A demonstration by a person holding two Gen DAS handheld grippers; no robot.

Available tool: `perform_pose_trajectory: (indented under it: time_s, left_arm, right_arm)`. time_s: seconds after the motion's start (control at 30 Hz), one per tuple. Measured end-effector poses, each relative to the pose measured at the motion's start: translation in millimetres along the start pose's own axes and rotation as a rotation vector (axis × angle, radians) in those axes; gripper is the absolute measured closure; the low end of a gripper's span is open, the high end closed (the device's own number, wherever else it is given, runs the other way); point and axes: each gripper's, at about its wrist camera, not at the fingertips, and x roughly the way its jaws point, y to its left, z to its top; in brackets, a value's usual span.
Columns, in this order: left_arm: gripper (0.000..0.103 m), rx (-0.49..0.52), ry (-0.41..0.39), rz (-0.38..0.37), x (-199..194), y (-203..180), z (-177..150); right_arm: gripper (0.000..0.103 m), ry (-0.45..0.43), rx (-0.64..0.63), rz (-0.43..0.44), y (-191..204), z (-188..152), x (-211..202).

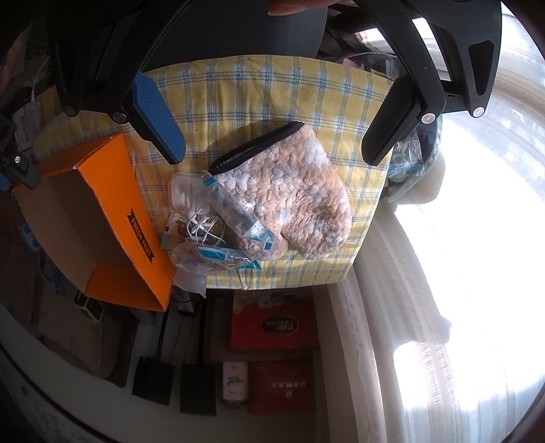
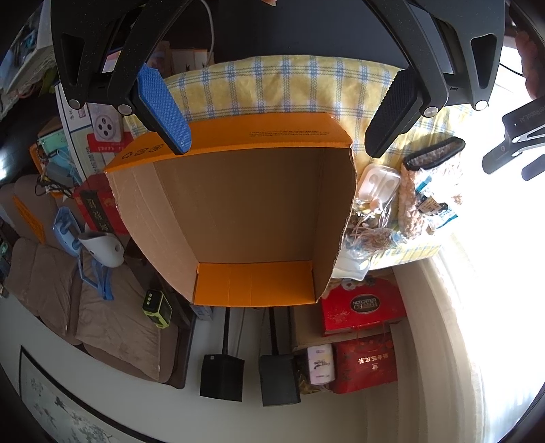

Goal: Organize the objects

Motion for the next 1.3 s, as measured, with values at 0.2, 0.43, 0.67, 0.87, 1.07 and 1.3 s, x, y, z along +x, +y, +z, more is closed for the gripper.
perform_pose_trajectory:
  time_s: [0.2, 0.43, 0.67, 0.87, 1.07, 1.3]
  left_arm:
    - [0.000, 0.007, 0.006, -0.003, 7, 4, 7]
    - [0.000, -0.002, 0.007, -0.019, 20, 13, 20]
    - [0.000, -0.014, 0.031, -0.035, 41, 30, 36]
    - [0.000, -0.057, 0.064, -0.059, 61, 51, 46]
    - [0.004, -0.114, 0.130, -0.130, 84, 68, 53]
    - [0.005, -0.147, 0.160, -0.221, 93, 61, 62]
  right_arm:
    - [0.000, -0.019, 0.016, -0.049, -21, 9, -3]
    - [0.000, -0.026, 0.056, -0.131, -61, 23, -1]
    - [0.000, -0.004, 0.103, -0.140, -96, 33, 10]
    - [0.000, 0.007, 0.106, -0.133, -117, 41, 25]
    - [0.000, 0.069, 0.159, -0.143, -152, 47, 53]
    - [0.001, 0.137, 0.176, -0.154, -172, 51, 82]
